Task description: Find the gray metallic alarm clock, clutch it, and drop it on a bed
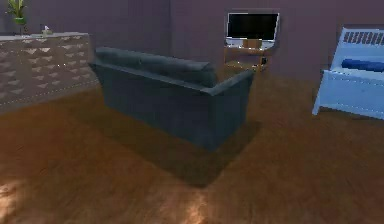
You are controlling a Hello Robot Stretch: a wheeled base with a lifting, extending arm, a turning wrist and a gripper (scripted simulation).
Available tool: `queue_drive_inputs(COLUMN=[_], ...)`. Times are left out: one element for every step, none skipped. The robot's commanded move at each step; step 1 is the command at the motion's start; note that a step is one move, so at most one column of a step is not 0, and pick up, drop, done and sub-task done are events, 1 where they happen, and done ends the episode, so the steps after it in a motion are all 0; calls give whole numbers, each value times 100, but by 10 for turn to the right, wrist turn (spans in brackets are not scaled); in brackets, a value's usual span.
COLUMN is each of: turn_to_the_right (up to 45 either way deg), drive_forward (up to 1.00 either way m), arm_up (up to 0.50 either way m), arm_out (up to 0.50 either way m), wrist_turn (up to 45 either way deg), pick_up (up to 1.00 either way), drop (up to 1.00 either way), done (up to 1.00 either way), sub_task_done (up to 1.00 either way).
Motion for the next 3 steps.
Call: queue_drive_inputs(turn_to_the_right=[-420,0,450], drive_forward=[0,40,0], arm_up=[0,0,0], arm_out=[0,0,0], wrist_turn=[0,0,0], pick_up=[0,0,0], drop=[0,0,0], done=[0,0,0], sub_task_done=[0,0,0])
